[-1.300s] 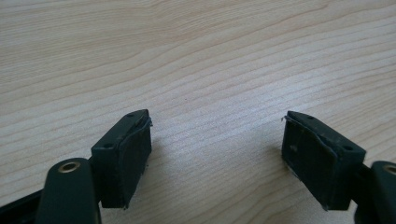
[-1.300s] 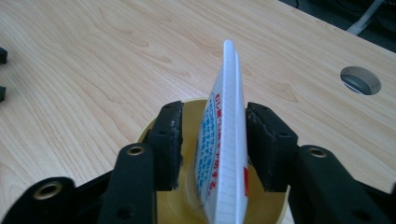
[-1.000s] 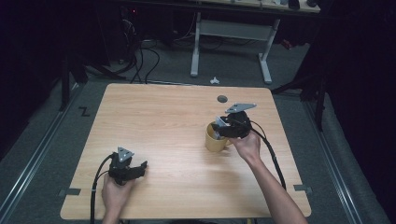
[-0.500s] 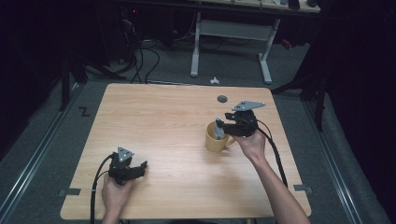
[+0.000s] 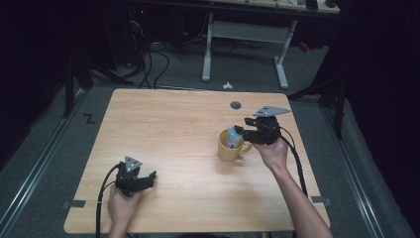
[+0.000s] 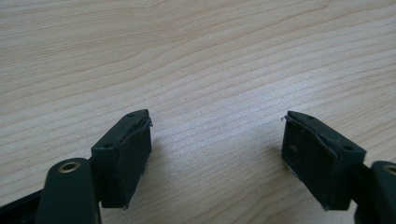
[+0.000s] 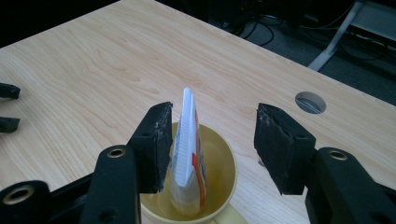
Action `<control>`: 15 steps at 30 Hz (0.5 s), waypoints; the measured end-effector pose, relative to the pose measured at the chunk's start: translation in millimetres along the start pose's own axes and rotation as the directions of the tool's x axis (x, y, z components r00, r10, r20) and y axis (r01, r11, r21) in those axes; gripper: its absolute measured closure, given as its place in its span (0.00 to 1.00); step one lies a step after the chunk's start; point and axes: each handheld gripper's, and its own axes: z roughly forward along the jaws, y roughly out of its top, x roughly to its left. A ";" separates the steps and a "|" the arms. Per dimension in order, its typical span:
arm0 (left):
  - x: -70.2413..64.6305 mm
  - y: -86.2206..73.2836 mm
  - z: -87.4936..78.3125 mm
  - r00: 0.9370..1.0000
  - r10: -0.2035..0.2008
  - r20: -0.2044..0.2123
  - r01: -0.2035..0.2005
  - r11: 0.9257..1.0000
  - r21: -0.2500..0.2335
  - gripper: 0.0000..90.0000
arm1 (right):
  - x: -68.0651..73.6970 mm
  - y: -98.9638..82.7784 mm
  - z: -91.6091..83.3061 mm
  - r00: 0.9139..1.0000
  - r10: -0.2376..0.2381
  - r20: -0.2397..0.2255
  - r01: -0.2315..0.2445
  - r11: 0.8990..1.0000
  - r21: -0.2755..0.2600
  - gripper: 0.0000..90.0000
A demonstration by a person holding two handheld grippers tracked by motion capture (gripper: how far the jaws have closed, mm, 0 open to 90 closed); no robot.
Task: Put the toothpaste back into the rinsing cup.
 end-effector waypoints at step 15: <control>0.0 0.0 0.0 1.000 0.000 0.000 0.000 1.000 0.000 0.27 | -4.3 -1.4 -12.9 1.000 0.004 0.001 -0.004 1.000 -0.014 0.53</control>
